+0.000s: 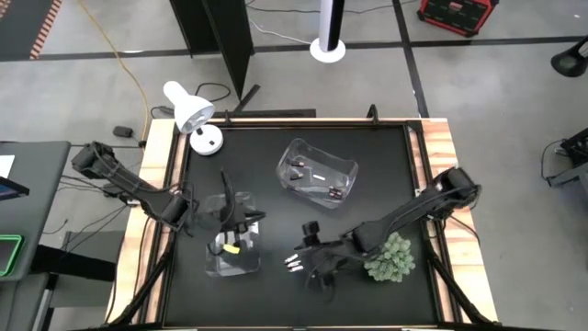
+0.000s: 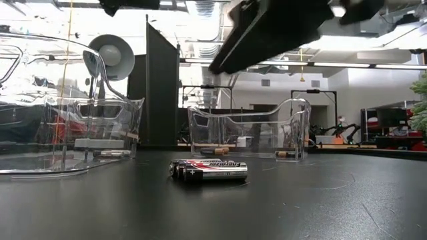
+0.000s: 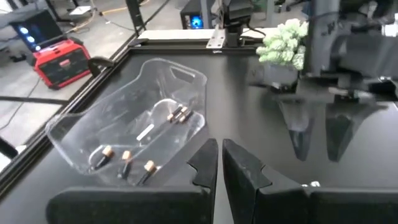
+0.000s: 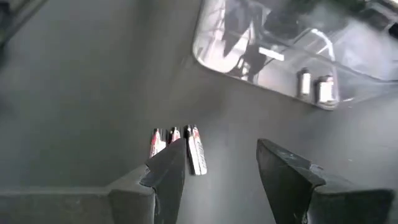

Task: Sort batteries
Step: Put the silver battery into the bottom transparent bin

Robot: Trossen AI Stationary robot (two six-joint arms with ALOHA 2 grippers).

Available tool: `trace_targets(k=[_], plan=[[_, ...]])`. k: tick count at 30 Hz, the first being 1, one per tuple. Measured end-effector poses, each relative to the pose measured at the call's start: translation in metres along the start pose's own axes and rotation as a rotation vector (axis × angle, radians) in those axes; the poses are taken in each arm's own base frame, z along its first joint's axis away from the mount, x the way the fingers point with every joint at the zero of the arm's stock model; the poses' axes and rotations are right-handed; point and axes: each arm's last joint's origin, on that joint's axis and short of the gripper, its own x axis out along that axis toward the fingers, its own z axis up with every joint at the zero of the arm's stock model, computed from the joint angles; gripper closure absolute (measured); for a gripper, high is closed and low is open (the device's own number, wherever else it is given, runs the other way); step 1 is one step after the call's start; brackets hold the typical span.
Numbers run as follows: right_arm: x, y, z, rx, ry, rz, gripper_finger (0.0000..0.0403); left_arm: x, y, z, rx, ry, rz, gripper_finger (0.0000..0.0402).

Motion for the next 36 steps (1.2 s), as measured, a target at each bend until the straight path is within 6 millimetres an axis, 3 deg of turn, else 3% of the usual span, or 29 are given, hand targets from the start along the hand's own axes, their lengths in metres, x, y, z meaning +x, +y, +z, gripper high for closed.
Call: trace_targets(k=[10,16,25,36], plan=[[0.048,-0.007,0.009,0.026,0.184,0.122,0.0188,-0.024,-0.019,-0.013,0.049,-0.007,0.02,0.0382],[0.069,-0.014,0.001,0.036,0.296,0.145,0.0188,-0.032,-0.023,-0.019,0.068,0.007,0.026,0.0382],[0.076,-0.025,-0.006,0.045,0.349,0.149,0.0192,-0.035,-0.024,-0.021,0.085,0.008,0.034,0.0382],[0.076,-0.022,-0.004,0.053,0.32,0.203,0.0227,-0.035,-0.024,-0.021,0.101,0.007,0.035,0.0382]])
